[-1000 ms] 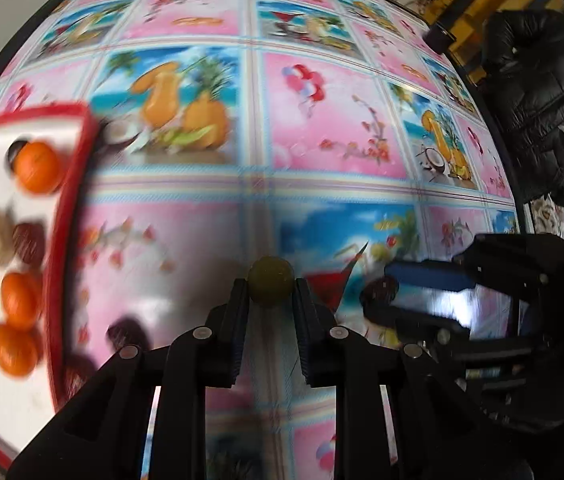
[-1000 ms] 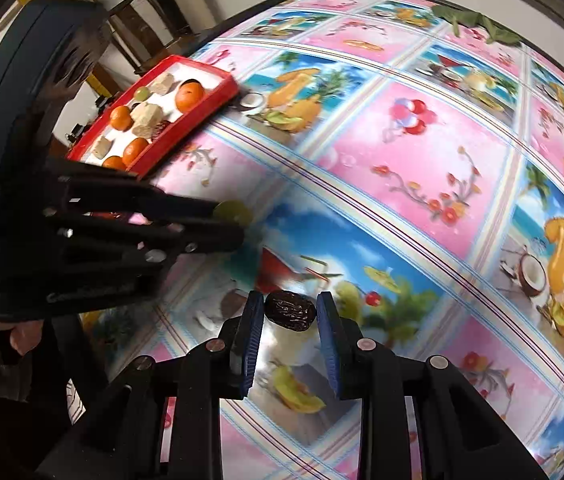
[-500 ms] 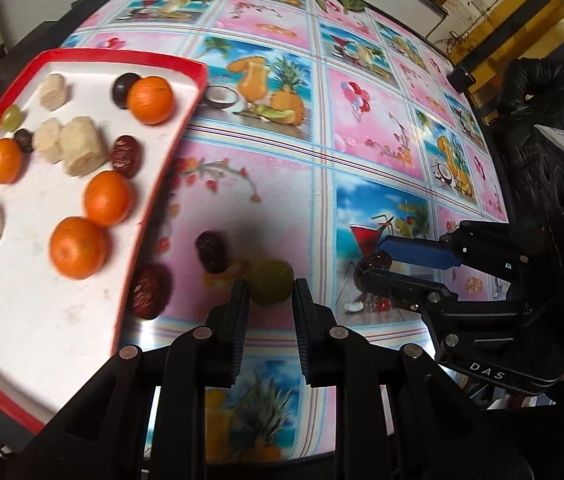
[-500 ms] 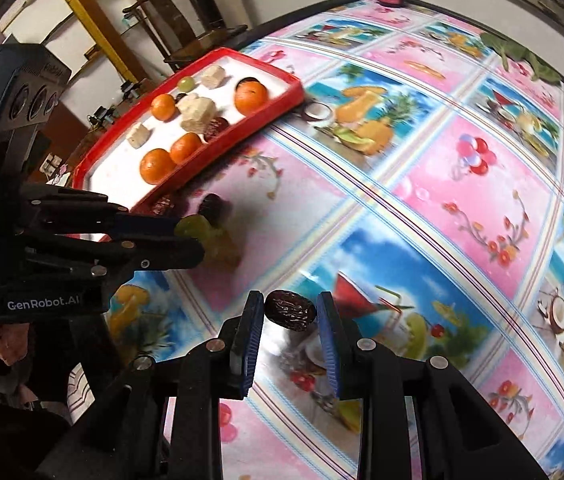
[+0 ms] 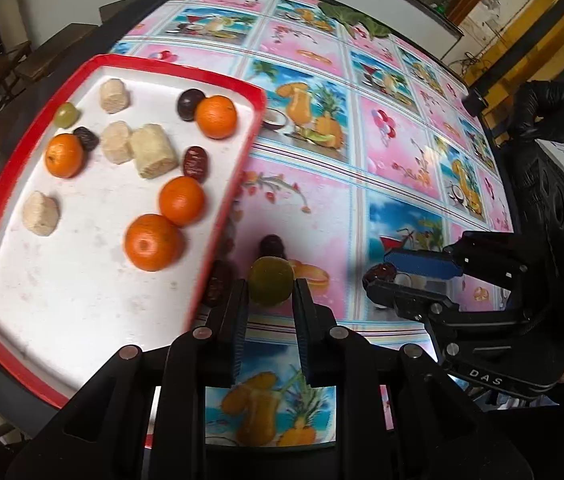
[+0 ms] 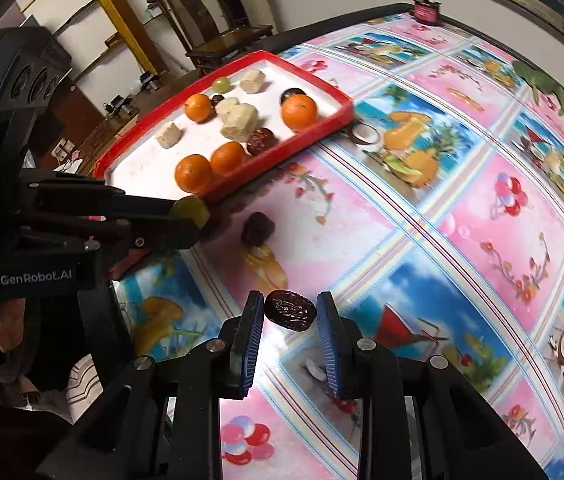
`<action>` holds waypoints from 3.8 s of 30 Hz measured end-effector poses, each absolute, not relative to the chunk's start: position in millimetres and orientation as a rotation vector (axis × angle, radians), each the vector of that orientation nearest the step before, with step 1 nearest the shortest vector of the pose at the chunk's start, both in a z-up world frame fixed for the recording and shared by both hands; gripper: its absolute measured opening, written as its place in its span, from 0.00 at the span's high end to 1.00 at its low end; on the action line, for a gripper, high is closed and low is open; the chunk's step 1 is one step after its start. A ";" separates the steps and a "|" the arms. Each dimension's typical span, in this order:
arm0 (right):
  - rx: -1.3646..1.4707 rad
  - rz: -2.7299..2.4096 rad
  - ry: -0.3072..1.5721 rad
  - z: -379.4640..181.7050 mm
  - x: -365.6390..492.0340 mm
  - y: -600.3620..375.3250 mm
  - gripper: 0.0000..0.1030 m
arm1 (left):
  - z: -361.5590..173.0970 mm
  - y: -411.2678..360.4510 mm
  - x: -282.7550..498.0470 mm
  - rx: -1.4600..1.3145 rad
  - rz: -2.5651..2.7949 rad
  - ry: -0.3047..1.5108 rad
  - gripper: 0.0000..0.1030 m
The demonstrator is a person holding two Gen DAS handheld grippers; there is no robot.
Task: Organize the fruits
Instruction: 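Carry the green grape and the red date over the tray, then open the left tool to drop the grape into the tray, then grasp a dark red date with the left tool while the right tool holds its date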
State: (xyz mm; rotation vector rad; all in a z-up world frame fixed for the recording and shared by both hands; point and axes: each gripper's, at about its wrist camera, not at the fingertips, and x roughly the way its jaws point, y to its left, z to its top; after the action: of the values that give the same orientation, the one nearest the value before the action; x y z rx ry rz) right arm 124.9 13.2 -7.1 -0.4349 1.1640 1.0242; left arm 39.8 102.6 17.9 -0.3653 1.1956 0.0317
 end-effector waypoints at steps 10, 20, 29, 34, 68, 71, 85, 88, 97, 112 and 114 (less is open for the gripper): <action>-0.468 1.073 1.136 2.3 116.0 39.0 0.73 | 18.1 123.6 30.7 -0.378 0.073 1.189 0.81; -0.471 1.103 1.114 9.3 114.8 62.5 0.73 | 16.1 141.4 22.5 -0.386 0.105 1.184 0.81; -0.472 1.110 1.066 19.5 131.8 93.9 0.73 | 12.9 173.1 14.7 -0.401 0.161 1.176 0.81; -0.460 1.103 1.050 21.6 149.1 119.3 0.73 | 5.6 199.3 13.8 -0.429 0.210 1.175 0.81; -0.492 1.092 1.096 -29.4 210.2 219.3 0.72 | -24.9 237.6 38.9 -0.523 0.230 1.181 0.81; -0.476 1.101 1.096 -26.9 209.8 217.7 0.60 | -24.8 237.9 38.8 -0.525 0.236 1.178 0.81; -0.475 1.165 1.063 4.2 186.5 146.1 0.59 | -12.8 212.9 25.9 -0.496 0.237 1.168 0.52; -0.490 1.177 1.079 0.8 175.1 122.0 0.59 | -6.0 202.4 19.3 -0.493 0.224 1.157 0.52; -0.537 1.204 1.143 -22.4 145.9 86.3 0.64 | 20.0 156.9 -12.4 -0.514 0.195 1.081 0.53; -0.587 1.180 1.138 -45.6 152.3 65.1 0.83 | -3.1 104.6 6.2 -0.611 0.166 1.124 0.65; -0.572 1.171 1.139 -42.1 156.1 57.1 0.83 | -10.4 103.3 13.6 -0.639 0.233 1.130 0.65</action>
State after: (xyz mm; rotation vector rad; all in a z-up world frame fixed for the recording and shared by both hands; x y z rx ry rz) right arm 156.1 57.1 -42.1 -0.5721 1.1392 1.1714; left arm 13.6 103.3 -10.4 -0.6385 1.1304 0.2329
